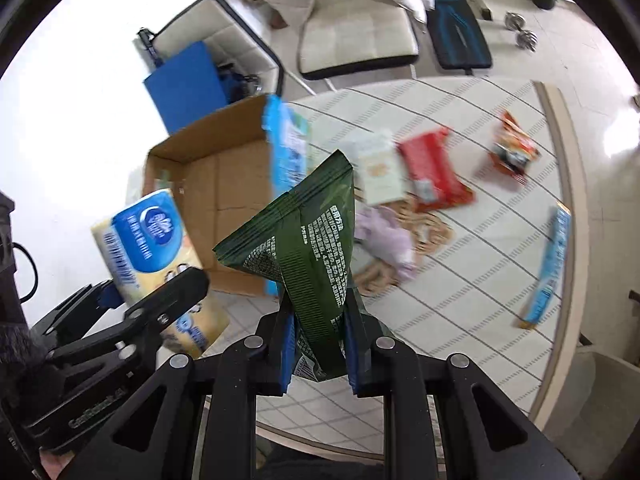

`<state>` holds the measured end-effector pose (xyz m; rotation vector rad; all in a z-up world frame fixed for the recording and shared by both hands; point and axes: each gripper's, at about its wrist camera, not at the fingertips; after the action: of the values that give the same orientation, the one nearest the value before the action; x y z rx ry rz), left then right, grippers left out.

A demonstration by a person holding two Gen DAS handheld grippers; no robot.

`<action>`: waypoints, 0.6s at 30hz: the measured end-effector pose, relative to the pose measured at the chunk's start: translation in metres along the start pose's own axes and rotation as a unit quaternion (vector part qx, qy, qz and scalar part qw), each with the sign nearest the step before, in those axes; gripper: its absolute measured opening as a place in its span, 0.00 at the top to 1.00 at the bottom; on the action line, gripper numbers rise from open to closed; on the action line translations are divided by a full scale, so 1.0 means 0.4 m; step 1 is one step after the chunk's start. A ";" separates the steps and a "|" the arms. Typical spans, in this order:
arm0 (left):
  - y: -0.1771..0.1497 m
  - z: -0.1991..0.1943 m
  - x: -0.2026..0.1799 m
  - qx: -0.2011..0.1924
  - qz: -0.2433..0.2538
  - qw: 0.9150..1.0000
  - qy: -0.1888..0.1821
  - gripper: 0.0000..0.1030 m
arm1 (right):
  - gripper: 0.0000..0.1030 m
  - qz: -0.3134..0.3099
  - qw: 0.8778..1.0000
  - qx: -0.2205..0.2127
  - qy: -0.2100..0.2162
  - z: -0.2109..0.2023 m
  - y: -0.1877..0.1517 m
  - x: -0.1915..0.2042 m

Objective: Organize soft objects
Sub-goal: 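Carry both items into the cardboard box and open both tools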

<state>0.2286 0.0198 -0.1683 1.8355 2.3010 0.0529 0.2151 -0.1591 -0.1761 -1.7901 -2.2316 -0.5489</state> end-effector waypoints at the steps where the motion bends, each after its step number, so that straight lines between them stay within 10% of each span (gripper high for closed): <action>1: 0.026 0.005 0.038 0.002 -0.005 1.000 0.004 0.41 | 0.79 -0.003 1.000 0.001 0.000 0.025 0.029 0.045; 18: 0.365 0.351 0.363 0.121 -0.014 0.992 0.011 0.41 | 0.78 0.018 0.995 0.072 -0.074 0.523 0.402 0.238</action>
<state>0.3632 0.1807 -0.3031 1.9198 2.4398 -0.2213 0.3611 0.0437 -0.3036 -1.8465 -2.2649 -0.2488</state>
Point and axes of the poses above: each gripper's, at about its wrist camera, not at the fingertips, and z roughly the way its jaws point, x to its left, y to its top, and after that the axes turned 15 degrees about -z, right-handed
